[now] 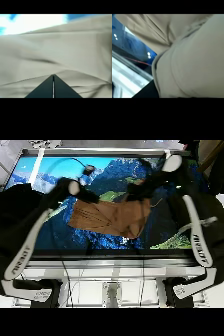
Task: Fold the clothes and pants, and hang the long-sleeved shirts on hangers.
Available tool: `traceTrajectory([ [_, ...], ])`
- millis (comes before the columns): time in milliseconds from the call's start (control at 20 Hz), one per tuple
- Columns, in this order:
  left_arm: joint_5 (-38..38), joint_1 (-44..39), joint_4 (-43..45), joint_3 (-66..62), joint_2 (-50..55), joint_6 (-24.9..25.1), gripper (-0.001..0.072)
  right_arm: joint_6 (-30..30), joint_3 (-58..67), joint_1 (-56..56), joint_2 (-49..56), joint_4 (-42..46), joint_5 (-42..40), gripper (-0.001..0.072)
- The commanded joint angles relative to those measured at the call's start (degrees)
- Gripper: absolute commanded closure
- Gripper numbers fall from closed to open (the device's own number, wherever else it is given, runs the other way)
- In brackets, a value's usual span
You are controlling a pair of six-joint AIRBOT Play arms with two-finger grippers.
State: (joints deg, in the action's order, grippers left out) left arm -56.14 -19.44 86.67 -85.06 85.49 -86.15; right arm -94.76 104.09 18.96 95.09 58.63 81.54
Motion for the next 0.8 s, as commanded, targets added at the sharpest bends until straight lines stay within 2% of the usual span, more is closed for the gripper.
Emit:
traceTrajectory([
  [0, -4.6, 9.4, 0.5, 0.0, -6.2, 0.0, 0.07, -2.3, 4.0, 9.7, 7.3, -1.0, -17.5, 0.0685],
  [150, -8.3, 14.9, 0.5, 0.0, -8.7, 0.5, 0.07, -2.0, 6.3, 17.2, 13.3, -1.0, -36.2, 0.0672],
  [200, -9.3, 16.1, 0.5, 0.1, -9.0, 1.2, 0.07, -2.0, 6.3, 19.3, 14.3, -1.0, -42.8, 0.0545],
  [250, -10.0, 17.2, 0.5, 0.1, -9.1, 1.6, 0.07, -2.0, 6.4, 20.7, 14.7, -1.0, -47.1, 0.0316],
  [300, -10.2, 18.2, 0.5, 0.1, -9.1, 1.6, 0.07, -1.9, 6.4, 21.6, 14.8, -0.7, -48.9, 0.0141],
  [400, -10.7, 20.0, 0.5, 0.1, -9.2, 1.6, 0.07, -1.6, 8.2, 20.8, 14.4, 3.1, -42.6, 0.014],
  [550, -11.7, 21.9, 0.5, 0.1, -9.1, 1.8, 0.07, -1.6, 13.8, 14.1, 13.9, 9.3, -18.9, 0.0141],
  [750, -11.9, 22.8, 0.5, 0.1, -9.1, 2.7, 0.07, 2.1, 11.2, 3.4, 7.4, 18.4, 2.3, 0.0141],
])
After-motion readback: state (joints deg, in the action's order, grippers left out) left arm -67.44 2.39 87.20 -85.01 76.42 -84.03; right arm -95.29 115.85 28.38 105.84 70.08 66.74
